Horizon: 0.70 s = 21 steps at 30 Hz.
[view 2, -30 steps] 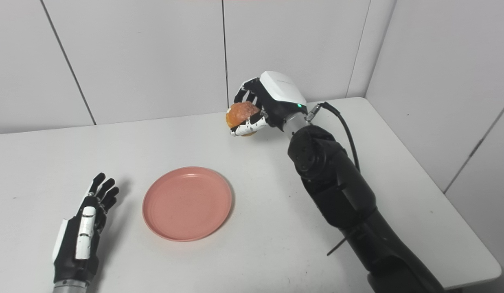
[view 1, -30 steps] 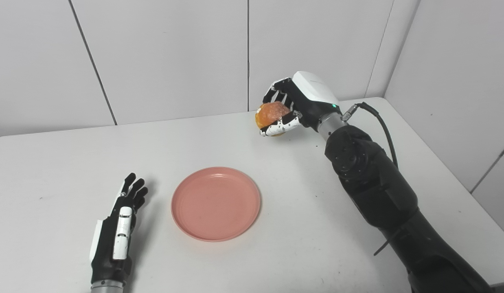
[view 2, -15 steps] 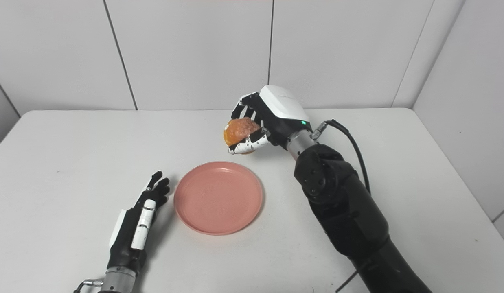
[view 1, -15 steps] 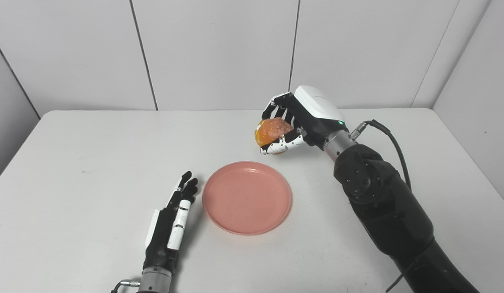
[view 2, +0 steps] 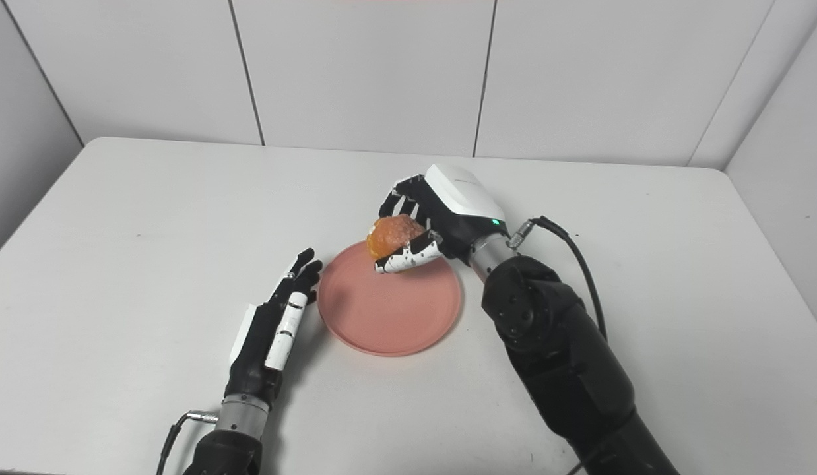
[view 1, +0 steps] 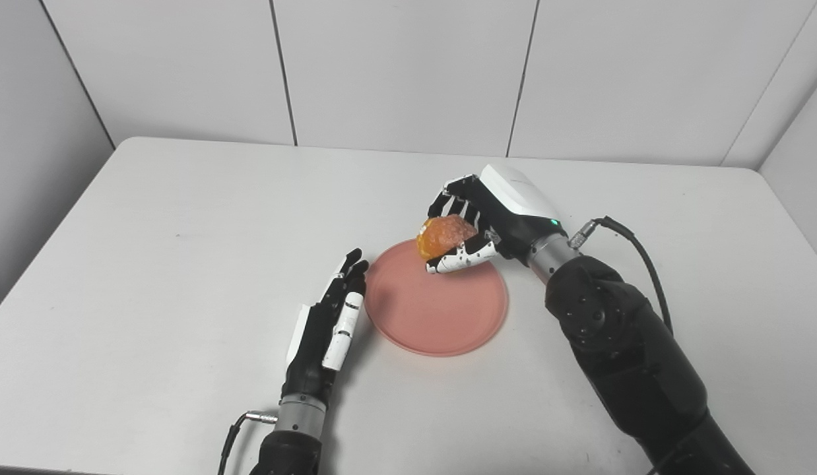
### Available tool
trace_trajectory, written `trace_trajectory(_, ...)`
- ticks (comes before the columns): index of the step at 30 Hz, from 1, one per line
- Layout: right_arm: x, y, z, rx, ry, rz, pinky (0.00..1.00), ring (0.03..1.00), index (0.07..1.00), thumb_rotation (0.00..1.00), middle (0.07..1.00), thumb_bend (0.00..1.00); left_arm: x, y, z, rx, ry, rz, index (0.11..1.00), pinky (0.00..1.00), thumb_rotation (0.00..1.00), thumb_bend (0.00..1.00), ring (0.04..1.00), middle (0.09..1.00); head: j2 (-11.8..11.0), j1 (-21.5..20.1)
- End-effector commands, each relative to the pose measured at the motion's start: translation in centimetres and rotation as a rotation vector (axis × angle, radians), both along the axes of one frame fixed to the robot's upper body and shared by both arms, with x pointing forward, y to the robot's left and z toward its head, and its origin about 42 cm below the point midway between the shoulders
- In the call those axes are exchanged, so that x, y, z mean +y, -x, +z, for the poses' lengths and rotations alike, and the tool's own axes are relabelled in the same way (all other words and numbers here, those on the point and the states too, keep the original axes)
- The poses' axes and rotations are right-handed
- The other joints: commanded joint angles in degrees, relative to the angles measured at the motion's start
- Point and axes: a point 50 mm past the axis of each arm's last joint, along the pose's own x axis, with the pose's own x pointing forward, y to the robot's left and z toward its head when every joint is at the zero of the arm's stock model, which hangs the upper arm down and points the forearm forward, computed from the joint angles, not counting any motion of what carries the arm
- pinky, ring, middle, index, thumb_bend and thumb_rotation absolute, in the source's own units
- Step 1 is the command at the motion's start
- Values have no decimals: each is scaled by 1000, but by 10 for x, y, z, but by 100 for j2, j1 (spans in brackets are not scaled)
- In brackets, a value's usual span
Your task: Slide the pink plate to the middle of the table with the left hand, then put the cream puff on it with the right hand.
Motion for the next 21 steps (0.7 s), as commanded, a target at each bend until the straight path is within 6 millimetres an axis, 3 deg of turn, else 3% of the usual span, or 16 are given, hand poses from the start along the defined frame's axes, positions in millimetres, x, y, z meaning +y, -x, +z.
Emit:
trace_trajectory(1,8,0,14,-72,1,42,270,353,486,126,438,515,-4,2,11,-40,12,21,895,894,1000,511,919,911,11,9)
trace_trajectory(21,30,-6,-41,34,43,58,236,327,486,125,431,515,-8,0,13,-36,18,32,890,886,1000,515,910,905,80,51)
